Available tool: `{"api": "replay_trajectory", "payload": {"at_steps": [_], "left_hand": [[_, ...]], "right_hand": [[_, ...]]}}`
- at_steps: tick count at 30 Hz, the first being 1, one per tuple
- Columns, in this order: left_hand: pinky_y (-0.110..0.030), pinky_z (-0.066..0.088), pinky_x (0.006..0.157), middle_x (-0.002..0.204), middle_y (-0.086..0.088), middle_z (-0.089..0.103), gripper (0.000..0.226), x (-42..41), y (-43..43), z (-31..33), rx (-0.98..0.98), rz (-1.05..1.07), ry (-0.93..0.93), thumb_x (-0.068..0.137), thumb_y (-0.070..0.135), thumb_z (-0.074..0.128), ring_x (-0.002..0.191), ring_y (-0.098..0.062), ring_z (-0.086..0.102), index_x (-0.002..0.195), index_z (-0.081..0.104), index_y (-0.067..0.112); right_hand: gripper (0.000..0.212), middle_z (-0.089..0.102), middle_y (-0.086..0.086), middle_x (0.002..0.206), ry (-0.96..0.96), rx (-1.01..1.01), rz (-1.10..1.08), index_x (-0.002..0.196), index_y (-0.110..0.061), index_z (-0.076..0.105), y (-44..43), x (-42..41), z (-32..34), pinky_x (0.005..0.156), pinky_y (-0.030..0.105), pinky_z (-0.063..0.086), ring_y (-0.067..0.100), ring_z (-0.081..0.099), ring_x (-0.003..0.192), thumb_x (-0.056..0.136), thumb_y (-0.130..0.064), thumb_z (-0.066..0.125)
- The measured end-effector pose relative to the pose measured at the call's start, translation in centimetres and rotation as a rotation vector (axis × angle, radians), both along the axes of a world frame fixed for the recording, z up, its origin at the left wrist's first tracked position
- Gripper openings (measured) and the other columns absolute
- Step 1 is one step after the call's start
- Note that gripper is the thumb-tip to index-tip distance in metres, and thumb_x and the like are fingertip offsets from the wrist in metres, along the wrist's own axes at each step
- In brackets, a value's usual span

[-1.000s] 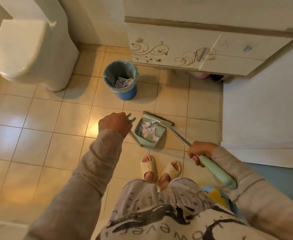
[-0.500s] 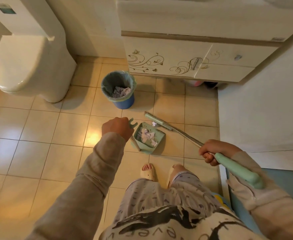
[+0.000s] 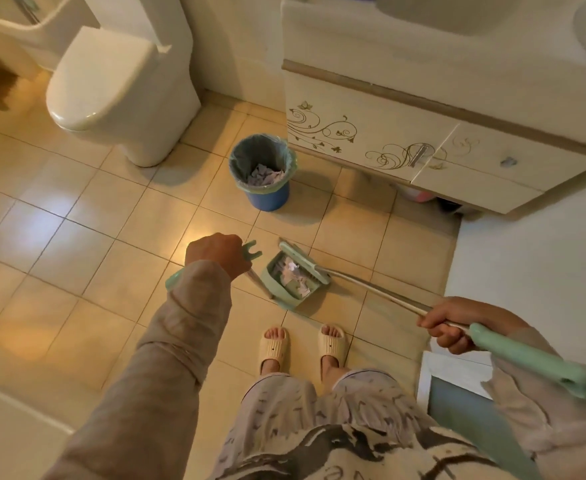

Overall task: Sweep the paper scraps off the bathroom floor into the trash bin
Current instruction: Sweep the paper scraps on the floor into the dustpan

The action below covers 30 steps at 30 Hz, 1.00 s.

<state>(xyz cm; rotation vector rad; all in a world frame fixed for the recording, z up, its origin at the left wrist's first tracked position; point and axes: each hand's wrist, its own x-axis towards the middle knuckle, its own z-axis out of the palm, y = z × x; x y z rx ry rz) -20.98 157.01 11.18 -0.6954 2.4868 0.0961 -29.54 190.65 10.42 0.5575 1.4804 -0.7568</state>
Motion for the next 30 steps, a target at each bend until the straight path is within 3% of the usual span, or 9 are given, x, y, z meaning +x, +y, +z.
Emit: {"api": "replay_trajectory", "payload": {"at_steps": [6,9,13,17,22,26,29,30], "left_hand": [[-0.029,0.047,0.083,0.104,-0.002,0.067,0.039,1.3,1.0,-0.2,-0.028,0.041,0.034,0.085,0.041,0.061,0.095,-0.020,0.061,0.117,0.062,0.019],[-0.029,0.047,0.082,0.102,-0.002,0.068,0.038,1.9,1.4,-0.2,-0.022,0.060,0.042,0.085,0.041,0.061,0.094,-0.020,0.061,0.116,0.063,0.019],[-0.026,0.040,0.068,0.083,0.002,0.059,0.032,2.8,1.7,-0.1,-0.045,0.077,0.053,0.086,0.041,0.059,0.074,-0.014,0.051,0.110,0.065,0.021],[-0.025,0.040,0.069,0.090,0.001,0.064,0.033,4.1,1.6,-0.1,-0.031,0.182,0.048,0.086,0.042,0.059,0.079,-0.015,0.055,0.110,0.065,0.020],[-0.025,0.042,0.068,0.090,-0.003,0.063,0.031,5.9,1.6,-0.3,0.105,0.348,0.003,0.087,0.034,0.059,0.076,-0.016,0.052,0.111,0.063,0.014],[-0.021,0.043,0.050,0.077,-0.006,0.061,0.030,6.7,1.9,-0.3,0.347,0.554,0.004,0.088,0.019,0.060,0.057,-0.015,0.054,0.116,0.060,0.007],[-0.029,0.049,0.081,0.108,-0.008,0.066,0.032,6.7,1.8,-0.9,0.268,0.498,0.012,0.087,0.025,0.060,0.088,-0.020,0.060,0.114,0.063,0.008],[-0.030,0.048,0.085,0.110,-0.008,0.067,0.032,6.6,1.8,-1.1,0.242,0.493,0.010,0.086,0.028,0.061,0.088,-0.020,0.056,0.112,0.064,0.008]], "right_hand": [[0.026,0.036,0.000,0.026,0.155,0.070,0.379,0.063,-0.007,0.038,-1.5,1.1,-1.3,0.034,0.008,0.029,0.008,0.033,0.020,0.087,0.003,0.041],[0.033,0.035,-0.001,0.025,0.149,0.058,0.312,0.057,-0.010,0.035,-1.8,1.4,-2.2,0.031,0.009,0.028,0.008,0.034,0.019,0.088,0.003,0.038],[0.038,0.033,-0.001,0.025,0.066,0.008,0.079,0.057,-0.015,0.032,-1.2,0.8,-2.7,0.028,0.007,0.025,0.007,0.031,0.017,0.091,0.001,0.033],[0.041,0.031,0.000,0.024,0.039,-0.016,-0.070,0.055,-0.015,0.033,-1.5,0.1,-2.4,0.025,0.007,0.025,0.008,0.030,0.015,0.094,-0.001,0.030],[0.041,0.032,0.001,0.024,0.086,0.007,-0.036,0.055,-0.015,0.032,-2.8,0.1,-1.4,0.025,0.006,0.026,0.009,0.030,0.015,0.094,-0.001,0.029],[0.040,0.033,0.000,0.023,0.159,0.027,0.101,0.056,-0.014,0.033,-4.9,0.7,-1.0,0.026,0.006,0.026,0.008,0.030,0.014,0.093,0.000,0.031],[0.034,0.035,-0.001,0.025,0.218,0.039,0.227,0.059,-0.011,0.037,-6.3,0.8,-0.8,0.026,0.009,0.028,0.007,0.031,0.016,0.090,0.001,0.034],[0.031,0.036,-0.001,0.028,0.243,0.045,0.266,0.061,-0.009,0.039,-6.7,0.8,-0.8,0.027,0.011,0.029,0.007,0.032,0.019,0.089,0.002,0.035]]}}
